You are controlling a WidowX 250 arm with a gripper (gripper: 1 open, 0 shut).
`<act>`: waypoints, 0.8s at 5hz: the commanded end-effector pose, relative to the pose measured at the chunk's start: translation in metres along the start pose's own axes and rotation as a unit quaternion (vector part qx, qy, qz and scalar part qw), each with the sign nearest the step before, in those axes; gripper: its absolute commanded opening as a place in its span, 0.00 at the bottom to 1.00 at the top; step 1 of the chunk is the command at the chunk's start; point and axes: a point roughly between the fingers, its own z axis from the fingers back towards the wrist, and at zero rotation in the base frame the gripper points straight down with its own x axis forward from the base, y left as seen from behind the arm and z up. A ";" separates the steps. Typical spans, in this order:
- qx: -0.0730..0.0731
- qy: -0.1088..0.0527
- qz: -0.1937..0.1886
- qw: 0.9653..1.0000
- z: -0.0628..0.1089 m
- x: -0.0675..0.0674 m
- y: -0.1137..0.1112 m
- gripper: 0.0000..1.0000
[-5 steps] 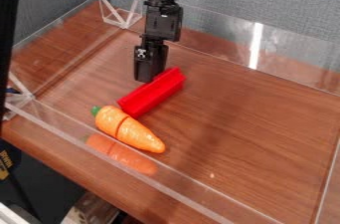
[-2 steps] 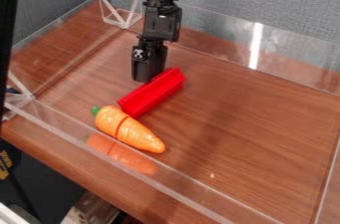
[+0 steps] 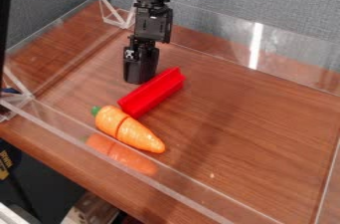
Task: Put the red object on the blue plate
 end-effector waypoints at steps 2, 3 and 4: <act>0.018 -0.011 0.032 0.999 0.003 -0.016 -0.013 0.00; 0.021 -0.007 0.035 0.999 0.001 -0.008 -0.019 0.00; 0.019 -0.004 0.037 0.999 -0.003 0.001 -0.024 0.00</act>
